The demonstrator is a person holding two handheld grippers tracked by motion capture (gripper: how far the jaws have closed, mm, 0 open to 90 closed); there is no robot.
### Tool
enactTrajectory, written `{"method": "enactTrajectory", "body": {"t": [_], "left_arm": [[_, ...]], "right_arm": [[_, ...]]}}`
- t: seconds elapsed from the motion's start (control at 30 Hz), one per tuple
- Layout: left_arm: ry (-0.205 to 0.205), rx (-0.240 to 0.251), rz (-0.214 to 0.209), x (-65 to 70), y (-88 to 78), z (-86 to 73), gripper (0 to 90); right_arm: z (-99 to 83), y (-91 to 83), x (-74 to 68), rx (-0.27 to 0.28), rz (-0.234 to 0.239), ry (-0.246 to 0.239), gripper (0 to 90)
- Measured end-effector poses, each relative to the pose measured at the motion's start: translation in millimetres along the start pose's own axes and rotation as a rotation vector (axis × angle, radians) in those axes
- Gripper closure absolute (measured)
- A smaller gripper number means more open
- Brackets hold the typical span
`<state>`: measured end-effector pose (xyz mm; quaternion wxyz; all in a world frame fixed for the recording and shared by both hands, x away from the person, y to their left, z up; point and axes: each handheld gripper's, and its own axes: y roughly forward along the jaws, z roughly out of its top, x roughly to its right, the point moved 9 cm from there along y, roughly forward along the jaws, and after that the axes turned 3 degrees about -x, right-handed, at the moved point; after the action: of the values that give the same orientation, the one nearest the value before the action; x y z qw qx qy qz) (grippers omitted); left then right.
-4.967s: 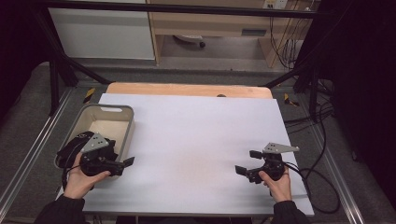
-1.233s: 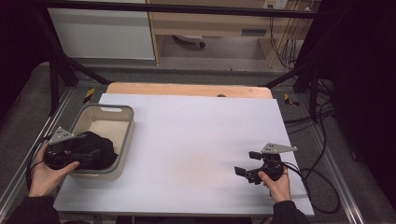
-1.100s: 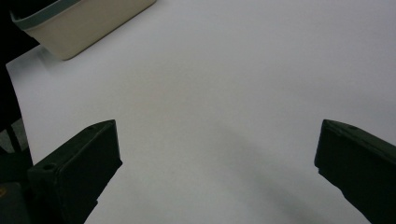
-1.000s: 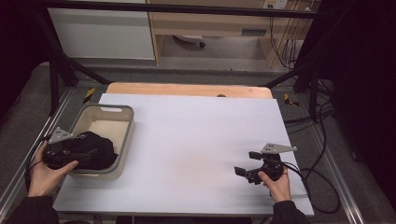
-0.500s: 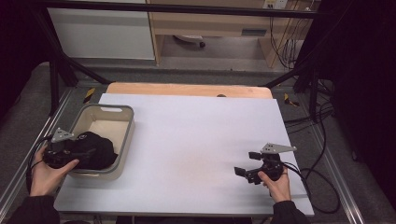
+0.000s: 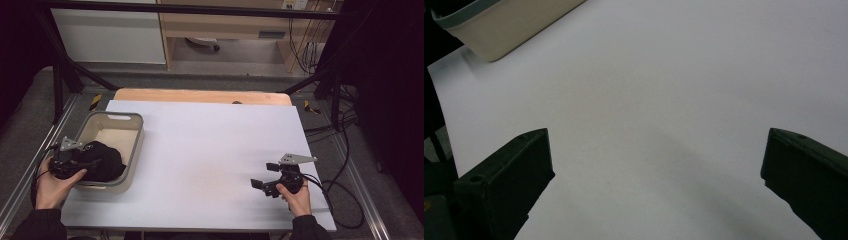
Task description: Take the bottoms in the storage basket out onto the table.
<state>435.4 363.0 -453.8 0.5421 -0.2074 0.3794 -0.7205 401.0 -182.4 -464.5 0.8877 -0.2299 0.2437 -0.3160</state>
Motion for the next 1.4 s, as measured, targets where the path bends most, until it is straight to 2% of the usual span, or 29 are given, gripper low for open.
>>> {"method": "enactTrajectory", "body": {"t": [0.23, 0.33, 0.53, 0.8, 1.1, 1.4], "left_arm": [[-0.002, -0.019, -0.003, 0.0, 1.7, -1.3, 38.2], [0.002, -0.032, -0.005, 1.4, 2.0, -1.6, 46.3], [0.0, -0.055, -0.006, 3.1, 2.7, -2.4, 56.0], [0.0, -0.078, 0.001, 3.8, 3.5, -3.2, 63.1], [-0.002, -0.067, 0.003, 3.6, 0.4, -2.0, 70.3], [-0.012, -0.042, 0.004, 3.4, -6.7, 2.1, 73.6]], "right_arm": [[-0.1, 0.2, 0.2, -0.001, 0.0, 0.0, 0.6], [-0.2, 0.3, 0.1, -0.003, -0.001, 0.004, 0.6], [-0.3, 0.3, 0.2, -0.003, 0.0, 0.002, 0.6], [-0.3, 0.4, 0.5, -0.004, -0.002, 0.001, 0.6], [-0.4, 0.7, 0.7, -0.005, -0.003, 0.001, 0.6], [-0.7, 0.9, 0.6, -0.008, -0.002, 0.002, 0.7]]}}
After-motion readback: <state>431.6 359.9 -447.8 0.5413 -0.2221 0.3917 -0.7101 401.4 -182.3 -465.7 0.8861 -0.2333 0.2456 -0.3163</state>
